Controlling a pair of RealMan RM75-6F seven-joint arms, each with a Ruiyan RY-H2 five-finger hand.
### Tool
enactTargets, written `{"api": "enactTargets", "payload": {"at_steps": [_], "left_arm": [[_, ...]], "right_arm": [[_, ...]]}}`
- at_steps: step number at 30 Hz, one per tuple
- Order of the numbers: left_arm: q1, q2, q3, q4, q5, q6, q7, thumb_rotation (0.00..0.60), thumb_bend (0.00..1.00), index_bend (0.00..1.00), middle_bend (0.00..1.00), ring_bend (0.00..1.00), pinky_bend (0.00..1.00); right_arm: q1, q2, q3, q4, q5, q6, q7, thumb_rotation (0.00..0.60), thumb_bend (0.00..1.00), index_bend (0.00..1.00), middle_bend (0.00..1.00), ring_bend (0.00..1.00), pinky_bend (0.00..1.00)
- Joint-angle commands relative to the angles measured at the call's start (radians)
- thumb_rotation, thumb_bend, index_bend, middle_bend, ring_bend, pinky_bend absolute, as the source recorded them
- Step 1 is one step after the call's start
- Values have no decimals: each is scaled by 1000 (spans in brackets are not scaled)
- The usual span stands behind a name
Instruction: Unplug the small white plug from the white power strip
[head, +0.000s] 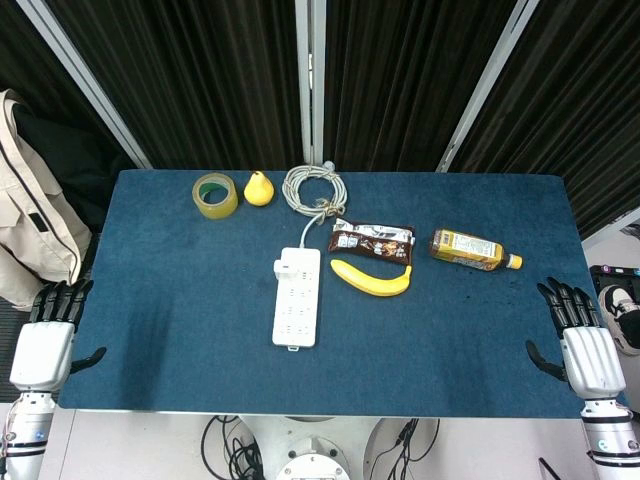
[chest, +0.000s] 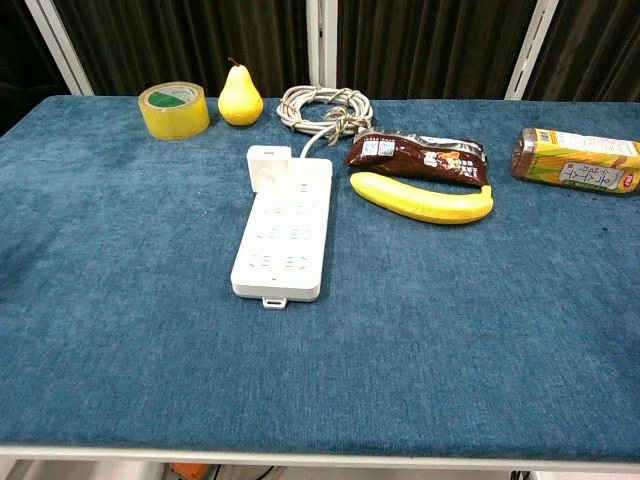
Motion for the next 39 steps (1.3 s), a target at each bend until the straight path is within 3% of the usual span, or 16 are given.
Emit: {"api": "enactTargets", "payload": {"at_steps": [1,14,19,23,28,32,39], "left_arm": [[2,-1,1,-1,0,1,4,600,92,58,73,0,0],[-27,-10,9,6,49,-21,23,600,92,69,76,0,0],[-118,-16,15,3,159,-99,-19,600,93,95,98,1,1],[-236,-45,18,25,253,-215,-64,600,106,118,120,11,20],[-379,-122,23,71,331,-354,-134,600,158,148,160,42,72],[-490,-201,24,131,361,-463,-186,600,203,151,165,42,85],[-591,-316,18,236,348,-546,-218,600,208,151,163,42,87]], "right_arm": [[4,10,-2,-8,-1,-28,2,600,240,0,12,0,11],[34,56,19,-60,-51,-83,22,600,244,0,22,0,11],[117,101,55,-115,-102,-157,9,600,245,0,71,0,18],[236,107,114,-175,-93,-296,-40,600,269,0,115,0,64],[397,67,195,-225,-8,-501,-119,600,269,0,116,0,95],[540,-7,265,-219,122,-666,-204,600,269,0,114,0,108],[738,-185,316,-117,352,-805,-407,600,270,0,128,0,142]]}}
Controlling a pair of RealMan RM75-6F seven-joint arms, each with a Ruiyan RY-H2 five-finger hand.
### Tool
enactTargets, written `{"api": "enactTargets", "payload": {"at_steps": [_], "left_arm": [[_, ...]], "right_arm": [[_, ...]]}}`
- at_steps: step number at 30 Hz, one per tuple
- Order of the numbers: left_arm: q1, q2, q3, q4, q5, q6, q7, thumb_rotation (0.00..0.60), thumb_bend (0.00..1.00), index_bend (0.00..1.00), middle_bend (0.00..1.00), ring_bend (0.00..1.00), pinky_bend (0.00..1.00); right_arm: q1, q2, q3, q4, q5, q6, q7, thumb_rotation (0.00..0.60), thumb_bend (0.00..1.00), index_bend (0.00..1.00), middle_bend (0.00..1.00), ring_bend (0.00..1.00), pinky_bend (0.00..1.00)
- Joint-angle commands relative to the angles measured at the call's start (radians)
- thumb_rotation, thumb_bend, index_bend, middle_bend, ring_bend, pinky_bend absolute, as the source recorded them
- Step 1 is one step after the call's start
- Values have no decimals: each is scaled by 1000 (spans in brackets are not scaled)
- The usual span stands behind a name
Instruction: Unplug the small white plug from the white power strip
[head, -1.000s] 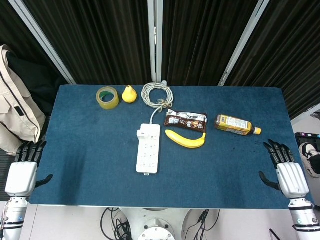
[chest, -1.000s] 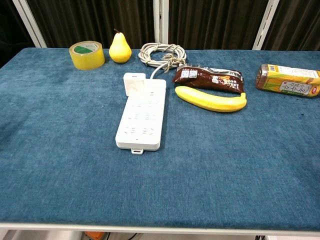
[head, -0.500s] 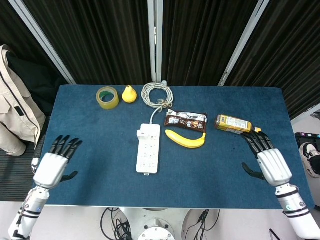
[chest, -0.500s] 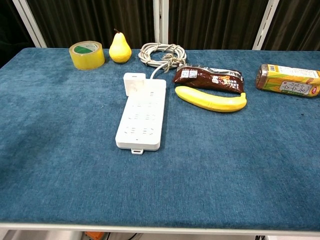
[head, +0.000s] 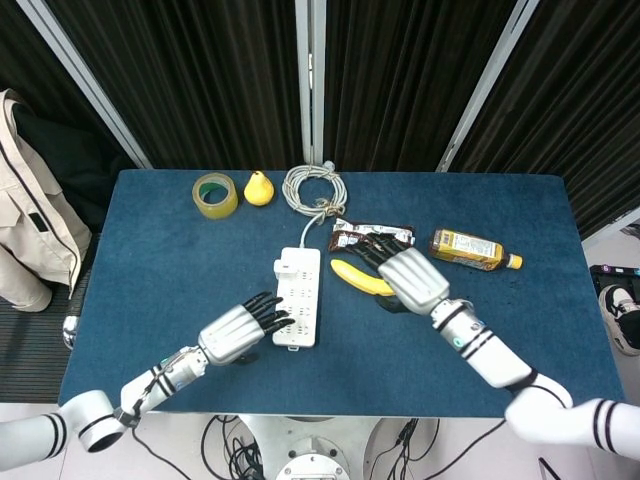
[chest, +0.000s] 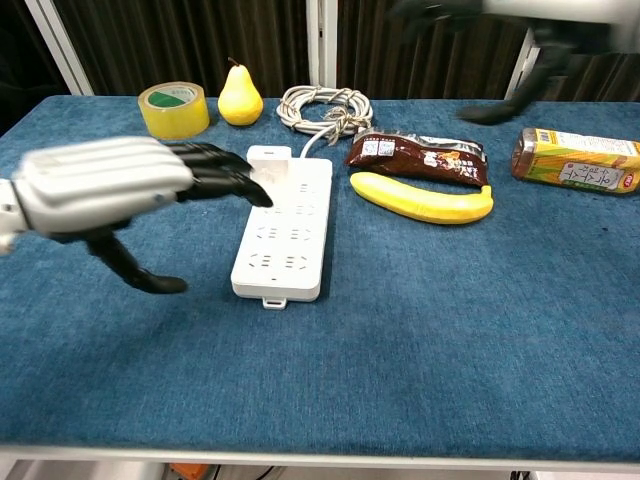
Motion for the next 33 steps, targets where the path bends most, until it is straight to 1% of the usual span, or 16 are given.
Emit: {"api": "enactTargets", "payload": {"at_steps": [1,5,8,14,22,27,30,33], "left_arm": [[-39,-54,-1,51,-10,-28,-22,600,206,151,161,42,87],[-62,-97,8,99,-23,-33,-32,600,202,151,159,42,87],[-71,-113,23,119,-31,-36,-41,600,202,151,159,42,88],[-64,-125,48,137,-43,-4,-40,600,199,154,163,46,92],[-51,-143,77,165,-58,37,-68,600,197,187,203,125,145],[-47,-159,92,189,-65,53,-89,600,198,190,208,133,181],[-46,-168,98,203,-65,64,-96,600,198,193,222,146,190],[-45,-178,104,217,-66,74,-102,600,198,196,230,157,192]], "right_arm": [[128,-130,40,78,154,-94,-149,600,270,0,131,0,150],[221,-225,26,159,264,-108,-277,600,270,0,133,0,166],[273,-287,16,222,335,-106,-336,600,269,0,133,0,172],[341,-380,-2,335,416,-105,-382,600,270,0,133,0,174],[405,-476,-12,467,461,-131,-379,600,270,0,139,11,193],[443,-531,-19,547,471,-150,-377,600,270,6,155,33,215],[457,-554,-23,581,473,-156,-377,600,270,34,173,55,234],[472,-580,-32,620,478,-162,-386,600,271,91,209,88,276]]}}
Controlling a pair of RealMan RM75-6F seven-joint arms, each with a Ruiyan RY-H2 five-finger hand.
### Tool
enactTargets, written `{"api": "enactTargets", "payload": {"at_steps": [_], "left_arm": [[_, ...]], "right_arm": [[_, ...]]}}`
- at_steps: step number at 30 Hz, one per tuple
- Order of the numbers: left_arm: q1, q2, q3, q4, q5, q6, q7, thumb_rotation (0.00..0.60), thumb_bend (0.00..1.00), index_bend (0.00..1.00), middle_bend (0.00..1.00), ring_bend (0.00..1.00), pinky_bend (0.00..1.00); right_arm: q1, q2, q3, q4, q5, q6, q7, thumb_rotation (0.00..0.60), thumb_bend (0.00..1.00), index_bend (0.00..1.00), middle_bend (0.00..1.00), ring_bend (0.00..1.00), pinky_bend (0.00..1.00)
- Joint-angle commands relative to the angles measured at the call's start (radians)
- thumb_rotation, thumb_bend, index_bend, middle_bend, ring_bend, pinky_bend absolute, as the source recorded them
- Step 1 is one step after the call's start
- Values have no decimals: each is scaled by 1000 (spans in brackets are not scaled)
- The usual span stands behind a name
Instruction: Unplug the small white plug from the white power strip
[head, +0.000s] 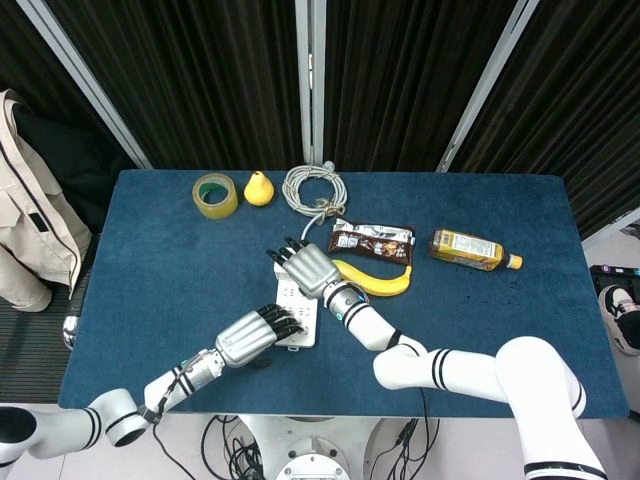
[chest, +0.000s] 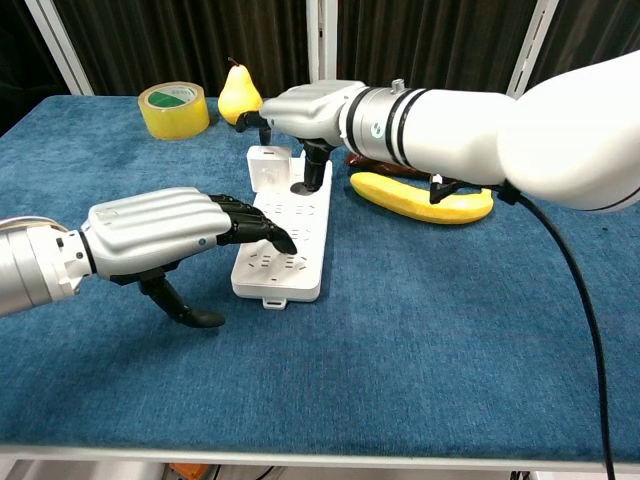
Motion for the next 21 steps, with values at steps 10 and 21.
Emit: {"api": "enactTargets", "payload": {"at_steps": [10,21], "left_arm": [[1,-24,14,30,-6,28,-20,600,195,204,230,157,186],[-5,-36,23,48,-16,32,-42,600,193,204,230,157,181]], "right_arm": [[44,-97,-14,135,10,-10,-9,600,294,222,263,158,390],[38,-137,-4,206,-69,-5,65,600,327,392,325,255,490]]}}
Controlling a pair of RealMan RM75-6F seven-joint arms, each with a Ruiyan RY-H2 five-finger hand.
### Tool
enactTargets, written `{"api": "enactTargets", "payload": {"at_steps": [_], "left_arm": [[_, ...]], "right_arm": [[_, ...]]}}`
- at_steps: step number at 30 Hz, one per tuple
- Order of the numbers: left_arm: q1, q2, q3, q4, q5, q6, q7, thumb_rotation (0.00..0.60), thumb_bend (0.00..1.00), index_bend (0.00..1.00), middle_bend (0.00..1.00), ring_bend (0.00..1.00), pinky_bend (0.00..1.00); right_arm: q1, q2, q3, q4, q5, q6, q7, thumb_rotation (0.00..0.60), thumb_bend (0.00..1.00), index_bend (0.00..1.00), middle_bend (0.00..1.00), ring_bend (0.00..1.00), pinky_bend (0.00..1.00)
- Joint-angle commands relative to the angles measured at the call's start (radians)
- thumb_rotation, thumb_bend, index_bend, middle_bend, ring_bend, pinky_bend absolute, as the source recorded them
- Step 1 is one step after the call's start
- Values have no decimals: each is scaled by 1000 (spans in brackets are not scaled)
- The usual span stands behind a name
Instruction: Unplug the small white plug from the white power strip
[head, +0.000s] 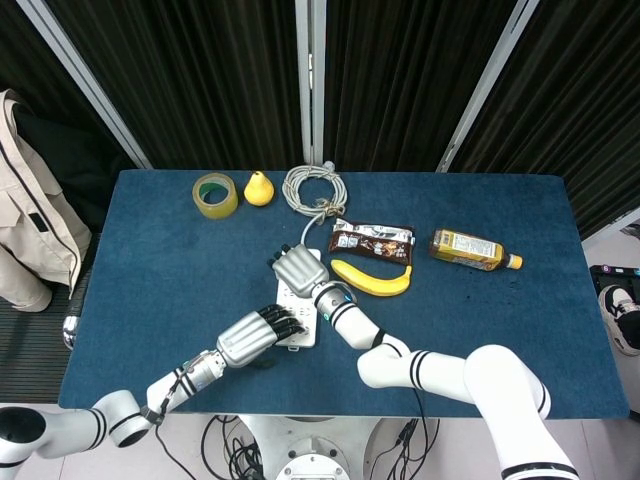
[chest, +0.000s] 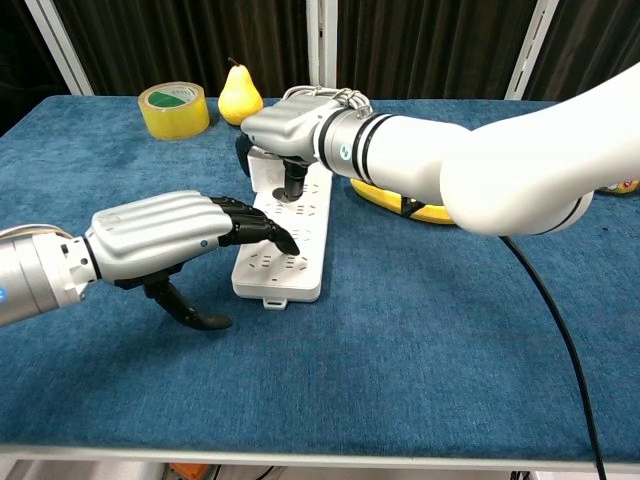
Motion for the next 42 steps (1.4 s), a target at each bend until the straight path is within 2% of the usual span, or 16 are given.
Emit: {"api": "enactTargets", "payload": {"at_steps": [1,7,21,32,42], "left_arm": [[-1,-2,1,3,-4,-1,-4,600,194,204,230,157,181],[-4,-6,4,9,-14,-7,-18,600,193,204,230,157,181],[-14,-6,4,14,-33,-21,-47,600,192,204,230,157,180],[-19,-6,6,9,-40,-25,-51,600,192,204,230,157,180],[-22,-4,9,-2,-45,-29,-69,600,192,204,230,157,180]], "right_arm": [[-5,-9,2,14,-17,2,18,600,327,411,339,269,505],[-14,-22,1,41,-55,3,49,600,348,512,412,349,595],[-21,-38,5,91,-150,3,107,600,406,670,541,480,794],[-18,-26,14,72,-179,8,85,600,458,774,608,545,861],[-63,-10,20,43,-208,43,154,600,474,790,621,560,876]]}}
